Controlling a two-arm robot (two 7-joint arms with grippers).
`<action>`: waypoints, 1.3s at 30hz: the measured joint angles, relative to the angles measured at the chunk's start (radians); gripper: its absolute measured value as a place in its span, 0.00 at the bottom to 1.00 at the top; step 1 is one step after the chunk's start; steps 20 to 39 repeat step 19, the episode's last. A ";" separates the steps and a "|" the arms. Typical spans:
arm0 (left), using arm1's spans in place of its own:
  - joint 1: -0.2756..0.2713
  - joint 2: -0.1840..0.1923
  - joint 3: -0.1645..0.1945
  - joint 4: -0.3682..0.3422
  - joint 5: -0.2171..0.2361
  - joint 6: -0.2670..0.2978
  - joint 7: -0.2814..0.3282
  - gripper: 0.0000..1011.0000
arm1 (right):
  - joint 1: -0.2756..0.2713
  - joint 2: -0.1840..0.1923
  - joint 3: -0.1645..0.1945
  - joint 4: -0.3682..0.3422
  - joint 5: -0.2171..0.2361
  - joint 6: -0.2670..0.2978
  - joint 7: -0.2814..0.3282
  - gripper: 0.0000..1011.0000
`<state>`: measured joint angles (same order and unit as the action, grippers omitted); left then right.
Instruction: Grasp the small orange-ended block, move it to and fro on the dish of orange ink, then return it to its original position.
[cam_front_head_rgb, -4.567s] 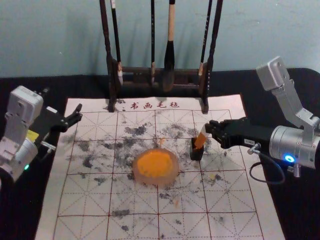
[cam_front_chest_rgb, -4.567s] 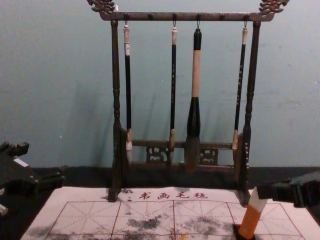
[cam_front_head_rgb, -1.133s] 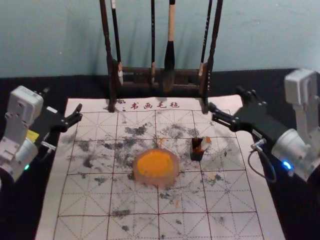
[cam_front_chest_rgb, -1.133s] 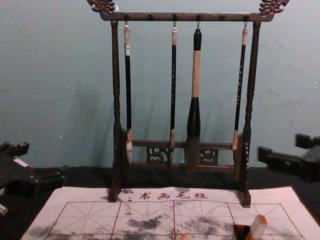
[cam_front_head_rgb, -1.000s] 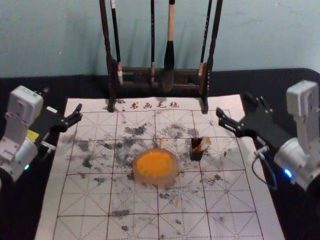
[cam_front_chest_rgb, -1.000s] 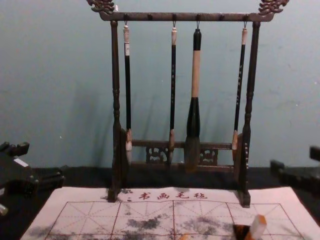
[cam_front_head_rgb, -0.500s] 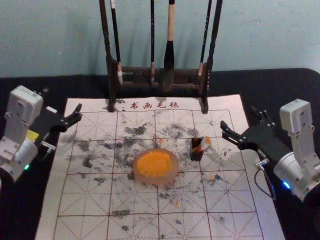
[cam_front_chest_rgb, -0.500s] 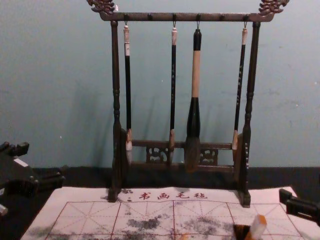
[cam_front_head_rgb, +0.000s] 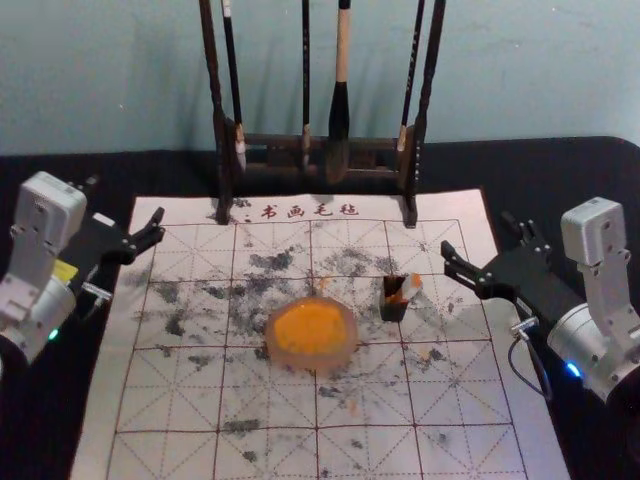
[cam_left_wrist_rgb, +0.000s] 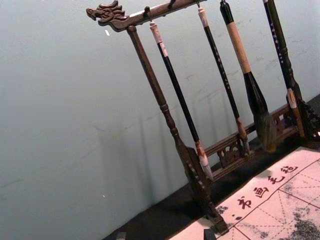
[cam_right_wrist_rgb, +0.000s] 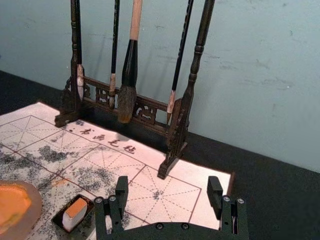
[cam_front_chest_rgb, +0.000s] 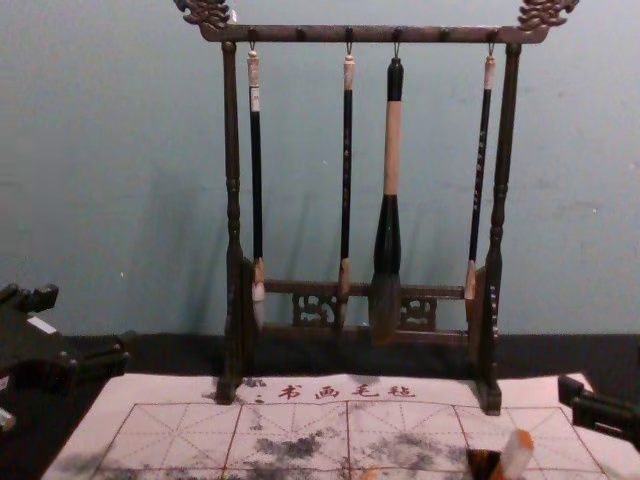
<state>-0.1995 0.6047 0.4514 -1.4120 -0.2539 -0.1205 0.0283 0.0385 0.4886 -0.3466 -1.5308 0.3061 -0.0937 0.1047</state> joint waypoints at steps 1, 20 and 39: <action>0.000 0.000 0.000 0.000 0.000 0.000 0.000 0.99 | 0.000 0.000 0.000 0.000 0.000 0.000 0.000 0.99; 0.000 0.000 0.000 0.000 0.000 0.000 0.000 0.99 | 0.000 0.001 0.000 -0.002 0.002 0.001 0.001 0.99; 0.000 0.000 0.000 0.000 0.000 0.000 0.000 0.99 | 0.000 0.001 0.000 -0.002 0.002 0.001 0.001 0.99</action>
